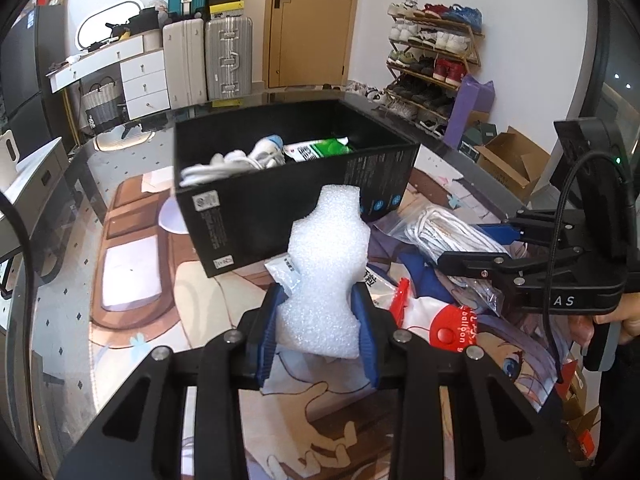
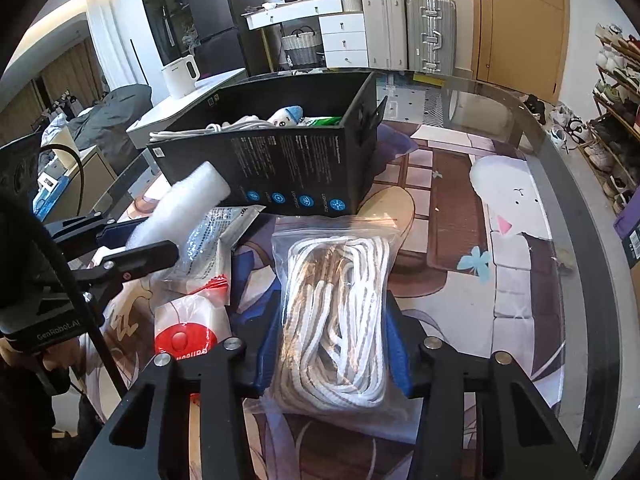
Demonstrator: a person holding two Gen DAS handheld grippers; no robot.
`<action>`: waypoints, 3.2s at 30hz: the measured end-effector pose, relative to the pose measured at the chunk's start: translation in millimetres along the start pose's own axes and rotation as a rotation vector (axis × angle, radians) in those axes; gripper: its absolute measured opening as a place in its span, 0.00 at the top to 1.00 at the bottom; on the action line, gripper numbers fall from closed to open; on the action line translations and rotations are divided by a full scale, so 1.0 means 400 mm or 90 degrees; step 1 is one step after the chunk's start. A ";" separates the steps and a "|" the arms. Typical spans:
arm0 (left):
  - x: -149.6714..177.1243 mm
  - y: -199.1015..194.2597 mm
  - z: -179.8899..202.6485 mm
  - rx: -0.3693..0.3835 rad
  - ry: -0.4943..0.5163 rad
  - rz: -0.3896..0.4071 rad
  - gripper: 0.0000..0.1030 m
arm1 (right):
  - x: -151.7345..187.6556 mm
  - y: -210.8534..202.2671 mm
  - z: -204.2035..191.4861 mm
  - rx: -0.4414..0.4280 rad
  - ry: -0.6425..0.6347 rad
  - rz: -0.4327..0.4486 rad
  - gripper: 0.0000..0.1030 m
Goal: Organize soft objects
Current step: 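Grasp the white foam sleeve with the left tool while the right tool grasps the bagged rope, then carry the foam sleeve and bagged rope over the black box with both tools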
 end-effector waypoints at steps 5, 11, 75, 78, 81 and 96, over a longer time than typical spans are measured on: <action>-0.007 -0.037 -0.018 -0.009 -0.013 0.022 0.68 | -0.006 -0.027 -0.011 -0.009 -0.007 0.018 0.57; -0.013 -0.081 -0.047 -0.022 -0.034 0.050 0.68 | -0.018 -0.074 -0.031 -0.021 -0.018 0.049 0.57; -0.225 0.034 -0.137 -0.021 -0.035 0.048 0.68 | -0.319 0.003 -0.081 -0.009 -0.099 0.007 0.57; -0.232 0.053 -0.133 -0.022 -0.032 0.038 0.68 | -0.327 0.021 -0.075 -0.005 -0.104 -0.004 0.57; -0.237 0.070 -0.131 -0.025 -0.026 0.030 0.68 | -0.338 0.036 -0.077 -0.003 -0.114 -0.014 0.57; -0.261 0.135 -0.104 -0.025 -0.016 0.002 0.68 | -0.374 0.106 -0.084 -0.003 -0.159 -0.053 0.57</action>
Point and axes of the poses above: each gripper's, at about its wrist camera, not at the fingertips, and y roughly the way its jaws point, z to its right, x to its underside, the point moved 2 cm from there along y, roughly the way its jaws point, and after that the axes turned 8 degrees about -x, right-handed, at the moved point
